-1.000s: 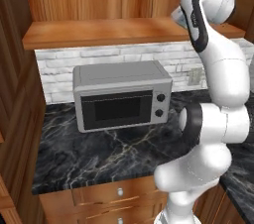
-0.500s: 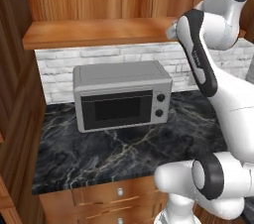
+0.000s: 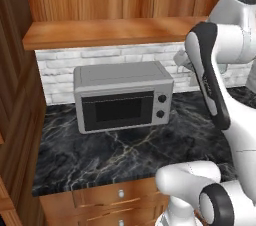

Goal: Retrieve the tupperware and aluminum foil from the cabinet and place them on the dining counter near the plate with hot dog and potato to prepare for storing leftovers.

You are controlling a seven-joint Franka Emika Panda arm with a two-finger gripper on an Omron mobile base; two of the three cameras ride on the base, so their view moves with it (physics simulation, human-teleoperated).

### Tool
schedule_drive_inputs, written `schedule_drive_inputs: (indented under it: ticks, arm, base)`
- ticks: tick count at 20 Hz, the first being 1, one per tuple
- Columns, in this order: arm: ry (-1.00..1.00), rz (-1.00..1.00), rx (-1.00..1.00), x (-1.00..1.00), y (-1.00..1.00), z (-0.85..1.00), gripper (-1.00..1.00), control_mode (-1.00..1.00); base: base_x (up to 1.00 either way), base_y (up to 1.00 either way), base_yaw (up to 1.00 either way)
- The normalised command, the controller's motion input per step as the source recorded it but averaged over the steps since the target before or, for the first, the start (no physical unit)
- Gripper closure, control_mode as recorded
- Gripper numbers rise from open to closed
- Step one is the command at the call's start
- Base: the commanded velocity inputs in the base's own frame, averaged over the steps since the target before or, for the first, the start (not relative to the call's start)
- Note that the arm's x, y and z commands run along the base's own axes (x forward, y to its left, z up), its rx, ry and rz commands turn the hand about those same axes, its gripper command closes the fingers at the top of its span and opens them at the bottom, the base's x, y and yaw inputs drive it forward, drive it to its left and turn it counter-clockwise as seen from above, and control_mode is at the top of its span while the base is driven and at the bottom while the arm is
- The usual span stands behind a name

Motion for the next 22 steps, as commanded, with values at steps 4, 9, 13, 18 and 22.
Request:
schedule_drive_inputs:
  ticks: [4,9,13,18,22]
  arm:
    - [0.3,0.0,-0.15,-0.48,0.19,-0.89,1.0,-1.0]
    - [0.11,0.0,-0.1,-0.36,0.24,-0.57,1.0,1.0]
    - [0.0,0.0,0.0,0.0,0.0,0.0,1.0,1.0]
    - [0.0,0.0,0.0,0.0,0.0,0.0,1.0,1.0]
    - [0.0,0.0,0.0,0.0,0.0,0.0,1.0,1.0]
  base:
    - [0.0,0.0,0.0]
    - [-0.37,0.11,0.01]
    - [-1.0,0.16,0.25]
    - [-0.89,0.55,0.7]
    - [-0.33,0.31,1.0]
